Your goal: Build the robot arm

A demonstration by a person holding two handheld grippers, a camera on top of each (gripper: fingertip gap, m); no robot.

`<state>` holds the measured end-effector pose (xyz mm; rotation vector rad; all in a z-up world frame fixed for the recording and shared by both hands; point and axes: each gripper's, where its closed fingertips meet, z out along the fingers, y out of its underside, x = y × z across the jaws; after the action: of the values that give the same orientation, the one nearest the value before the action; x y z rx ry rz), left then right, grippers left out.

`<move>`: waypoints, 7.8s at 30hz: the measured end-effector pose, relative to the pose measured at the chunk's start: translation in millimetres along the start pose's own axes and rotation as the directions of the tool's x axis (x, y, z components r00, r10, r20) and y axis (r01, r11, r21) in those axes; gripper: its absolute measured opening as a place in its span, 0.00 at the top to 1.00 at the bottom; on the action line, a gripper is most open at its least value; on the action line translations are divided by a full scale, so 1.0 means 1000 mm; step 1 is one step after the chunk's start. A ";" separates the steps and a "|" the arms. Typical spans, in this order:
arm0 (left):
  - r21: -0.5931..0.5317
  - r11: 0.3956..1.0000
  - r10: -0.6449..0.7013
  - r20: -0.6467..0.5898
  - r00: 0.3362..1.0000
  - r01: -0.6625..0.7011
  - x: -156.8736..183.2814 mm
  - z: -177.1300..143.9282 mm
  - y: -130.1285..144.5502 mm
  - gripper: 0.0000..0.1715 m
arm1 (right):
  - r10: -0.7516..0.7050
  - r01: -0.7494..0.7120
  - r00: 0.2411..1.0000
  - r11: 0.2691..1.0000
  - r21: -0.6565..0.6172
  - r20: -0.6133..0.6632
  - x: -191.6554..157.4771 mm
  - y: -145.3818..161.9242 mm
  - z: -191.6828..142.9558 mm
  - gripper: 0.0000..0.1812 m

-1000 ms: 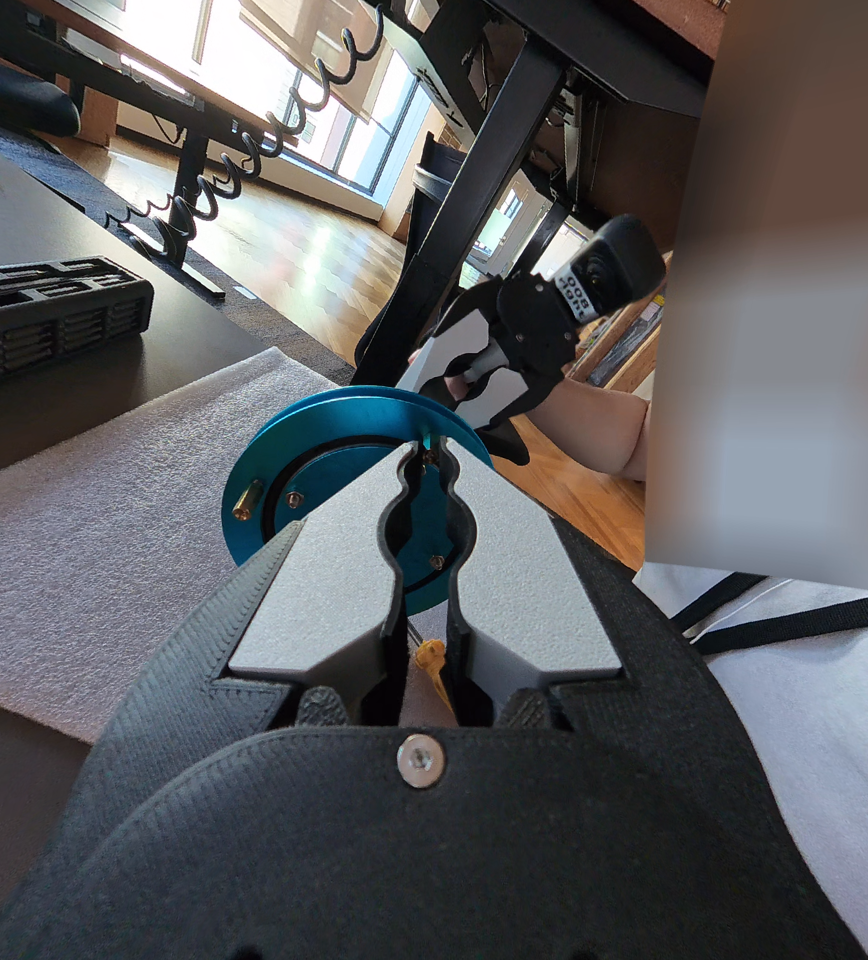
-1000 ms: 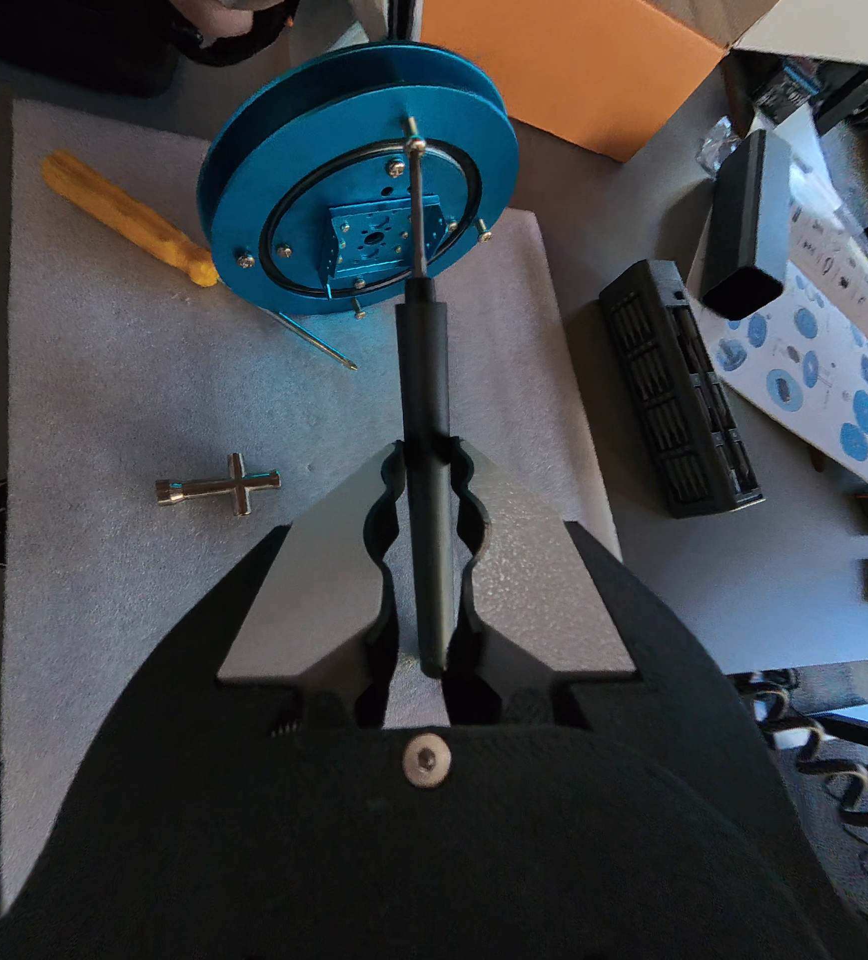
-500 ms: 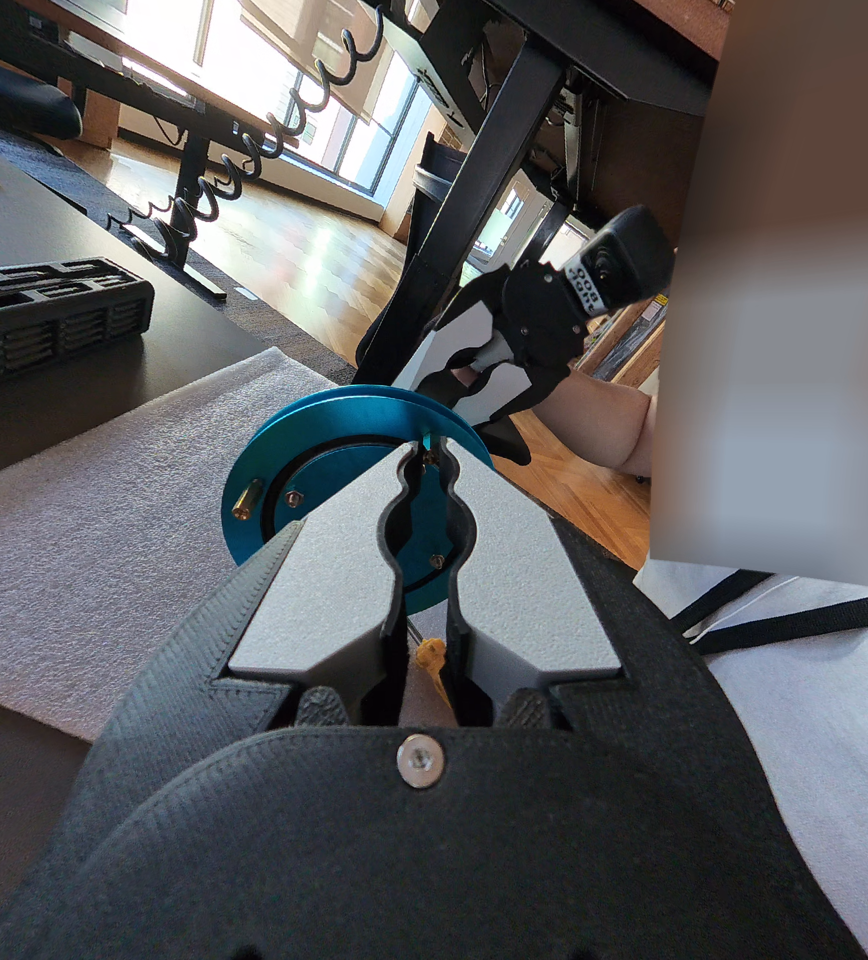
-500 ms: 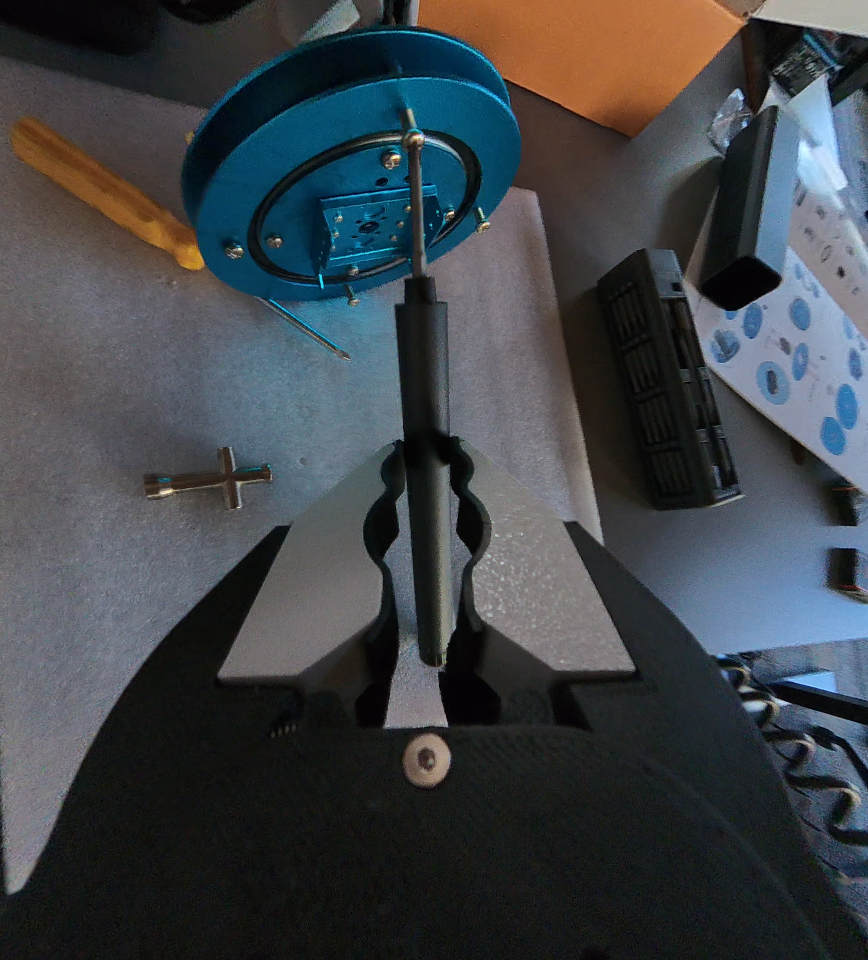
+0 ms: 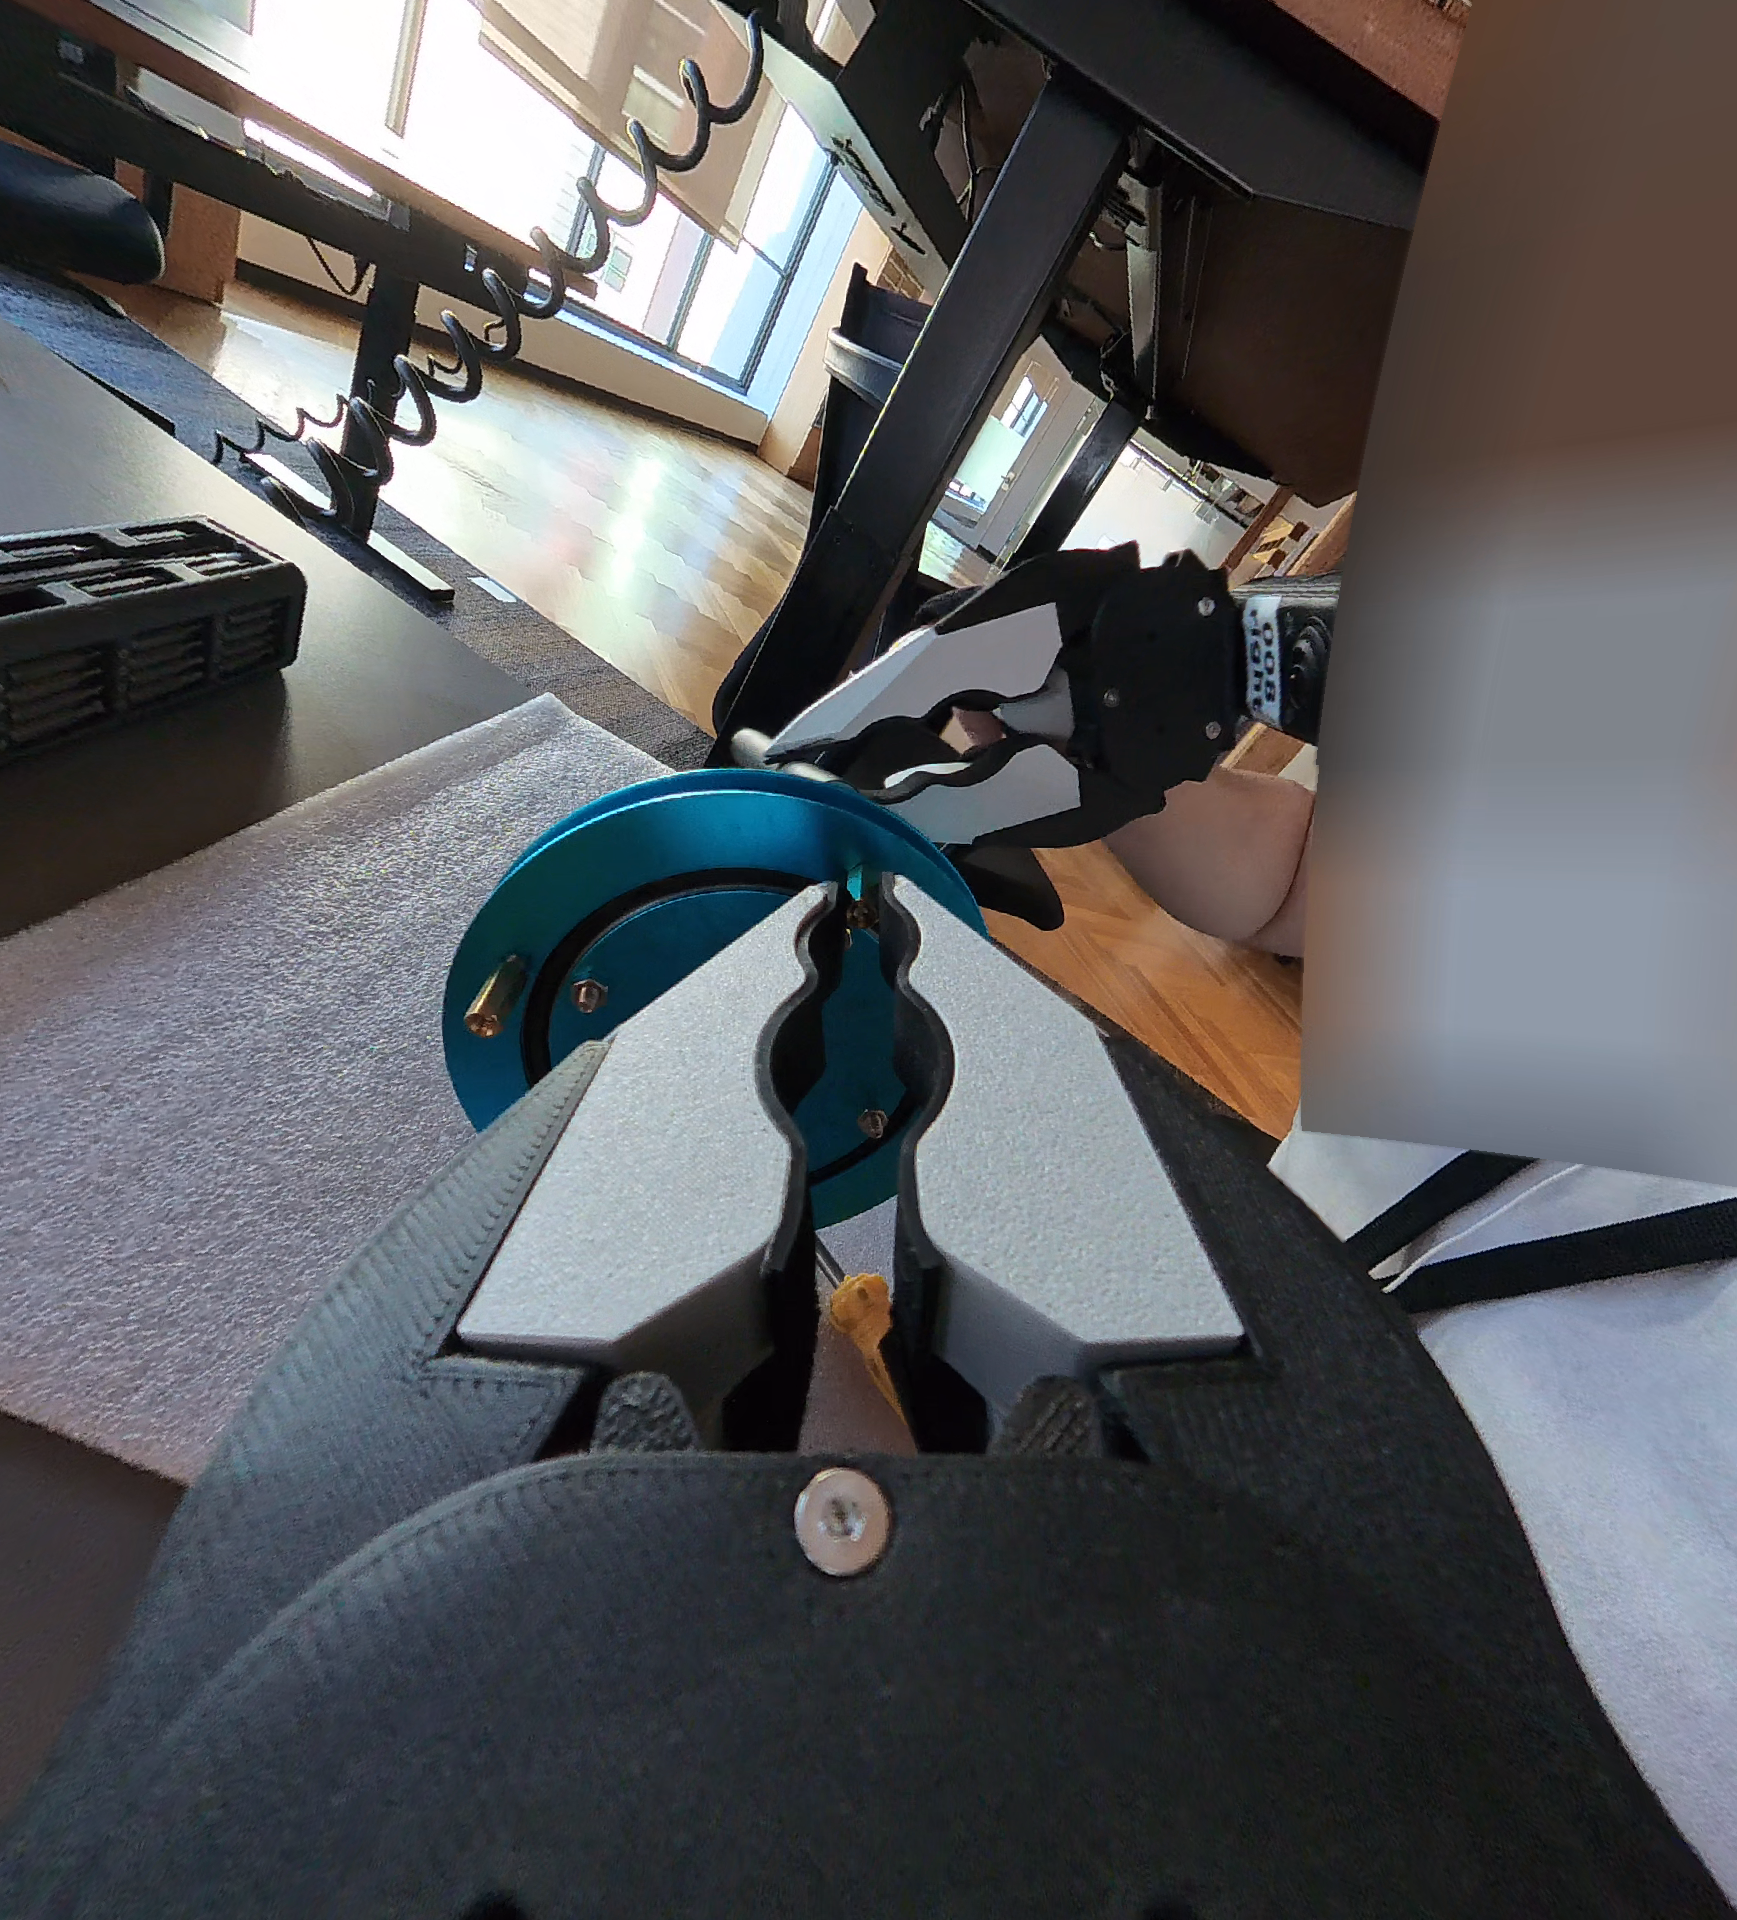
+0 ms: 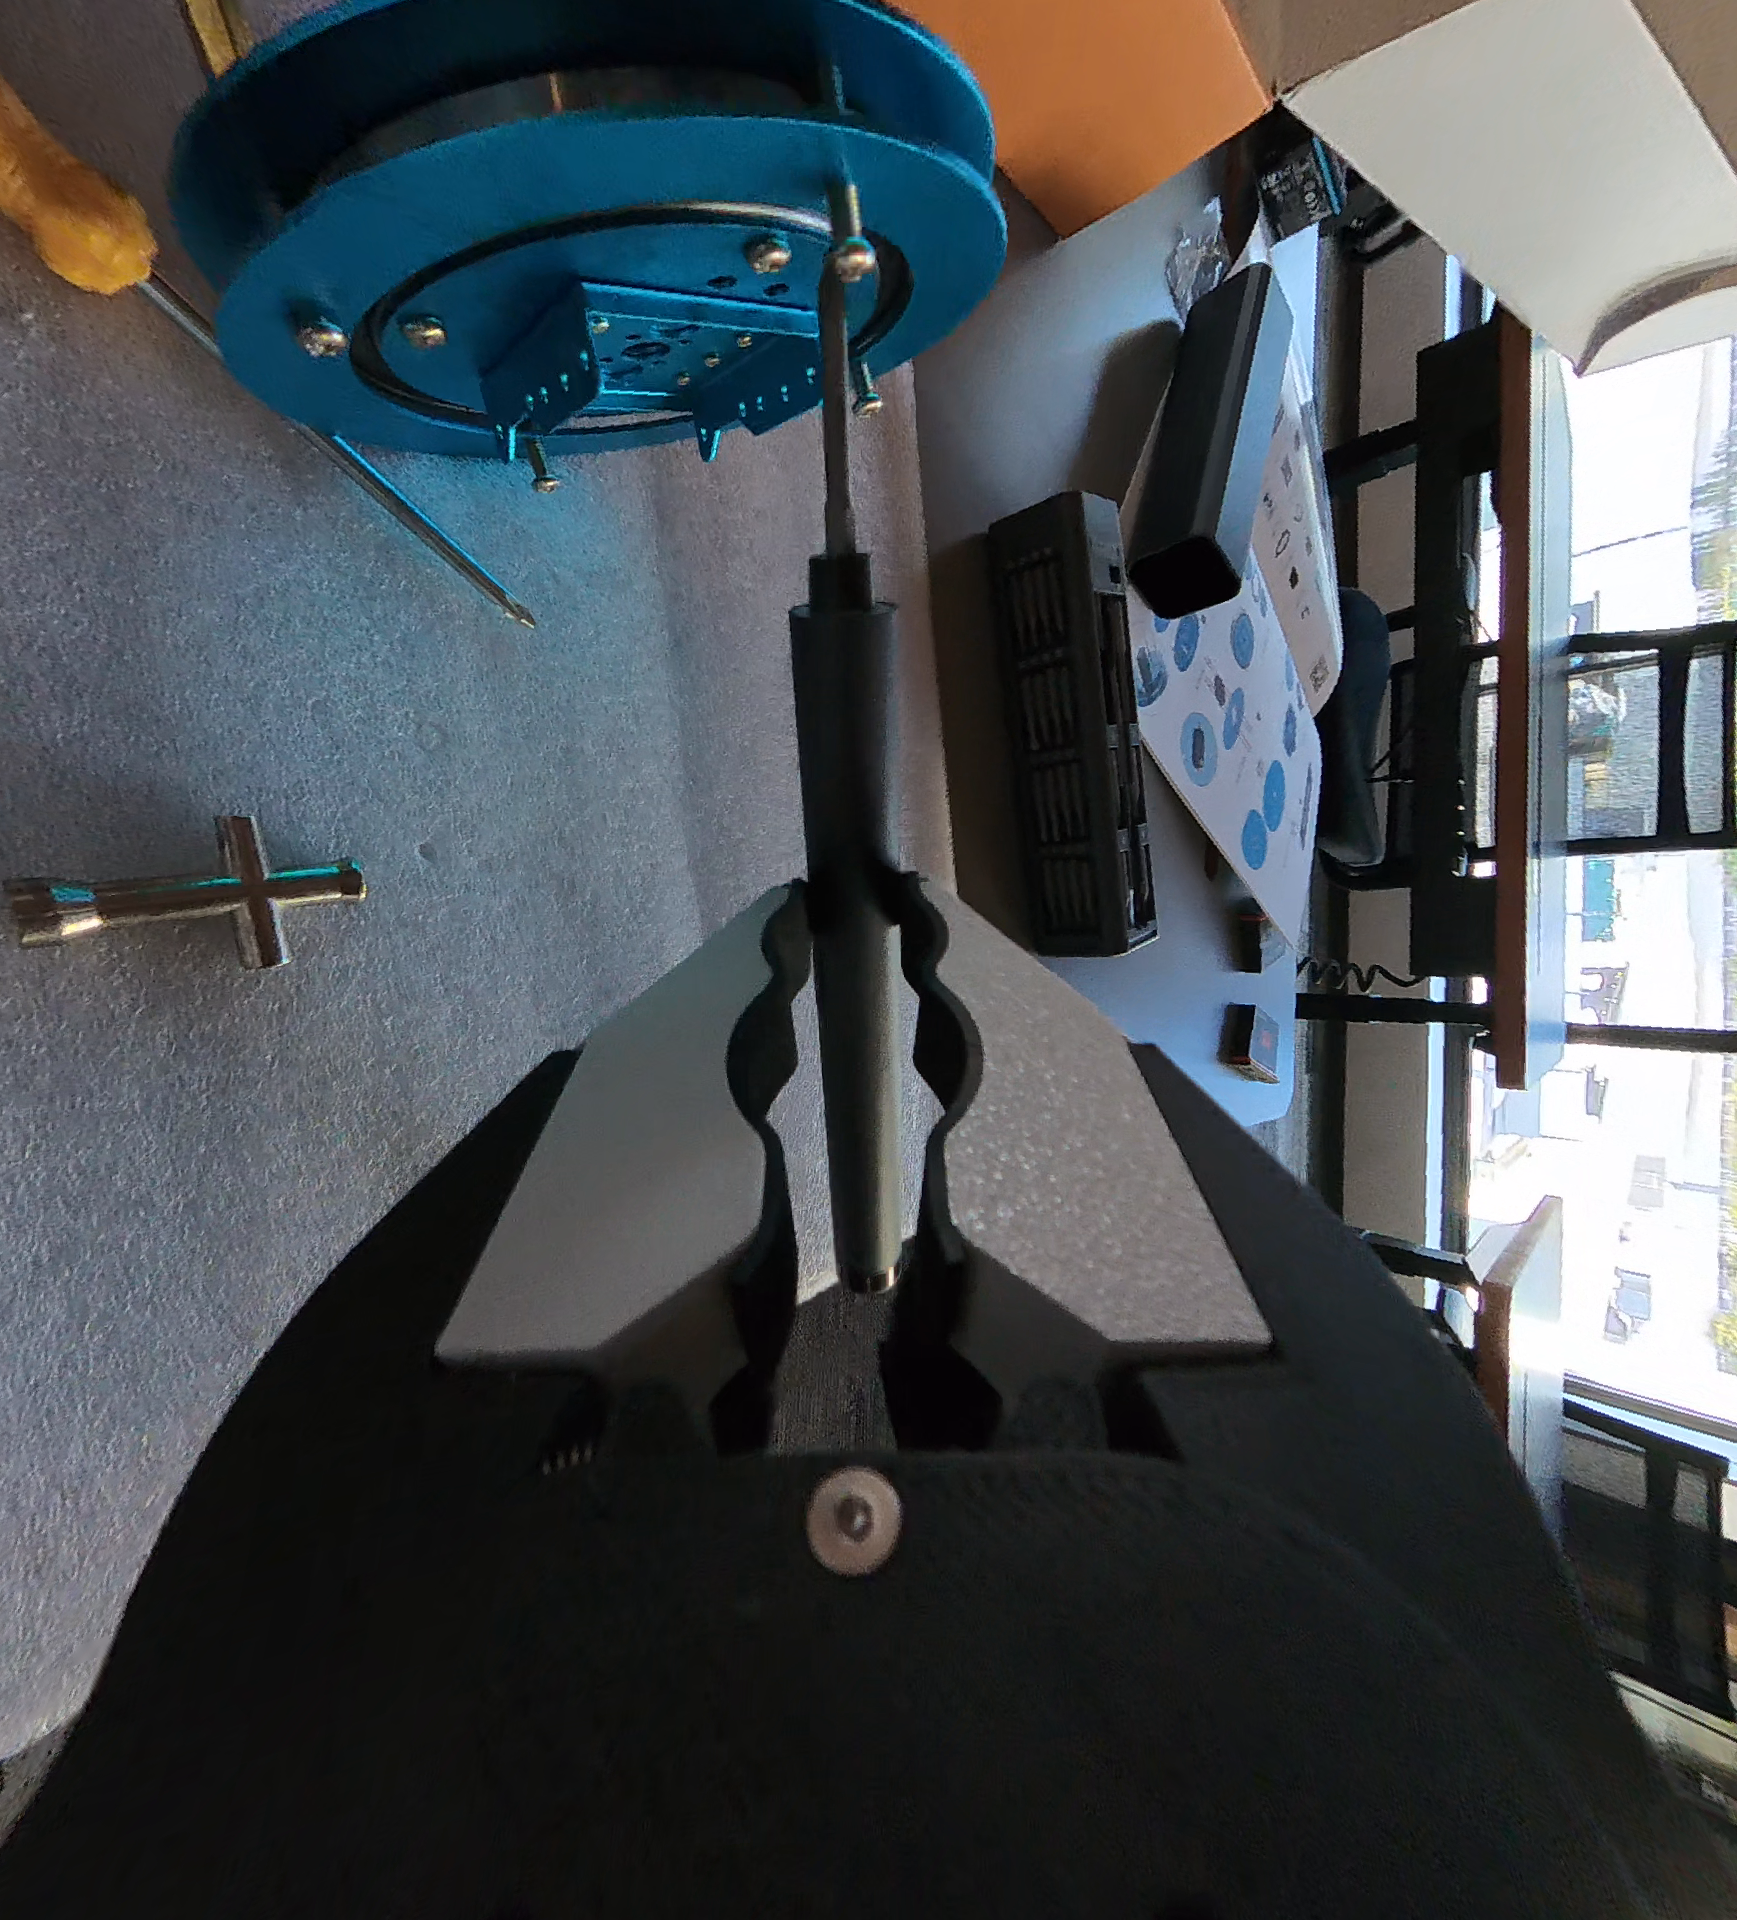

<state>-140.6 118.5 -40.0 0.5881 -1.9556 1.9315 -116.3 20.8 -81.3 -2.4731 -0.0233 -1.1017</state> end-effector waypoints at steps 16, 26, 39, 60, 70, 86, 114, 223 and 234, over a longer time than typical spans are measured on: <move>0.006 1.000 0.000 0.007 1.000 0.000 0.000 -0.001 0.000 0.97 | -0.105 0.092 0.992 0.982 -0.164 -0.072 0.013 0.008 -0.009 0.91; 0.022 1.000 0.010 0.048 0.999 -0.011 0.001 -0.002 0.001 0.97 | -0.138 0.120 0.988 0.973 -0.197 -0.077 0.014 -0.002 -0.014 0.91; 0.020 1.000 0.011 0.060 0.998 -0.012 0.001 -0.002 0.000 0.97 | -0.147 0.128 0.987 0.966 -0.227 -0.069 0.016 -0.002 -0.014 0.91; 0.023 0.999 0.023 0.075 0.997 -0.025 0.000 -0.003 0.000 0.97 | -0.192 0.167 0.980 0.943 -0.290 -0.061 0.019 -0.005 -0.016 0.91; 0.035 0.999 0.012 0.086 0.996 -0.015 0.000 -0.006 -0.001 0.97 | -0.213 0.190 0.976 0.925 -0.328 -0.036 0.020 -0.010 -0.021 0.91; 0.027 0.999 0.035 0.094 0.995 -0.037 0.002 -0.007 0.000 0.97 | -0.224 0.206 0.974 0.910 -0.359 -0.011 0.018 -0.011 -0.023 0.91; 0.105 0.993 -0.061 0.111 0.992 0.049 -0.001 -0.026 -0.001 0.98 | 0.320 -0.195 0.849 0.930 -0.313 0.421 -0.052 0.027 0.019 0.91; 0.103 0.992 -0.087 0.095 0.992 0.077 0.000 -0.021 -0.001 0.98 | -0.073 0.061 0.989 0.994 -0.090 -0.128 0.012 -0.013 0.013 0.91; 0.109 0.991 -0.090 0.091 0.992 0.080 0.000 -0.020 -0.001 0.98 | -0.131 0.107 0.982 0.978 -0.176 -0.132 0.021 -0.018 0.007 0.91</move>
<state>-141.4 138.9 -38.6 0.7932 -1.8610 1.9966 -100.5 36.8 -62.9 -2.5617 -0.0377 -1.3828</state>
